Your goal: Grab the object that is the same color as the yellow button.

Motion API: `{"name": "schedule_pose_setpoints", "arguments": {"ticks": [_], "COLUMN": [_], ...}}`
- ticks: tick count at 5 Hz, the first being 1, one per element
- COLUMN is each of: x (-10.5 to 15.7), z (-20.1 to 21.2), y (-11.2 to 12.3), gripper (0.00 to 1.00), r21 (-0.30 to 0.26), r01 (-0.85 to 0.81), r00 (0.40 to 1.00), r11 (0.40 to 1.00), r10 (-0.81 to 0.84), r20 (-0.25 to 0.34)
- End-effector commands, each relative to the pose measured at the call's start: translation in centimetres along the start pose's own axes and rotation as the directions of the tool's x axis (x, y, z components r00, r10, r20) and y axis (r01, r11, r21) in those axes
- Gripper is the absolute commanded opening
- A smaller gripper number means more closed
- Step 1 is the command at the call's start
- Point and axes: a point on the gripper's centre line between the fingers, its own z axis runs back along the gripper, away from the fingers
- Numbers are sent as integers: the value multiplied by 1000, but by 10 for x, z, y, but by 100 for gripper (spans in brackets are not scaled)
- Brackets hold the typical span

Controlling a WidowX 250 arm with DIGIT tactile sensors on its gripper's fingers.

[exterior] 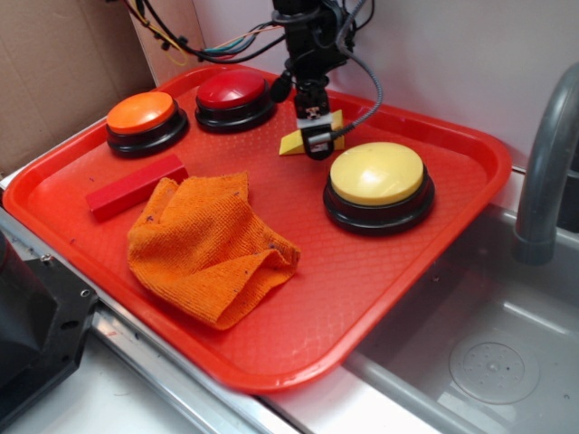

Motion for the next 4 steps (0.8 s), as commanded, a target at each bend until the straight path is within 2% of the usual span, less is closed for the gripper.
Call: {"name": "schedule_pose_setpoints", "arguments": {"ticks": [1, 2, 3, 4], "x": [21, 18, -10, -41], "z": [8, 12, 33, 88], "y": [-9, -8, -4, -14], "gripper": [0, 0, 0, 0], "r21": [6, 37, 120, 154], "r01": [4, -21, -107, -327], "r00": [996, 997, 994, 933], "r11": [1000, 999, 987, 932], "r10": [-4, 18, 106, 345], "r20": [90, 77, 13, -106]}}
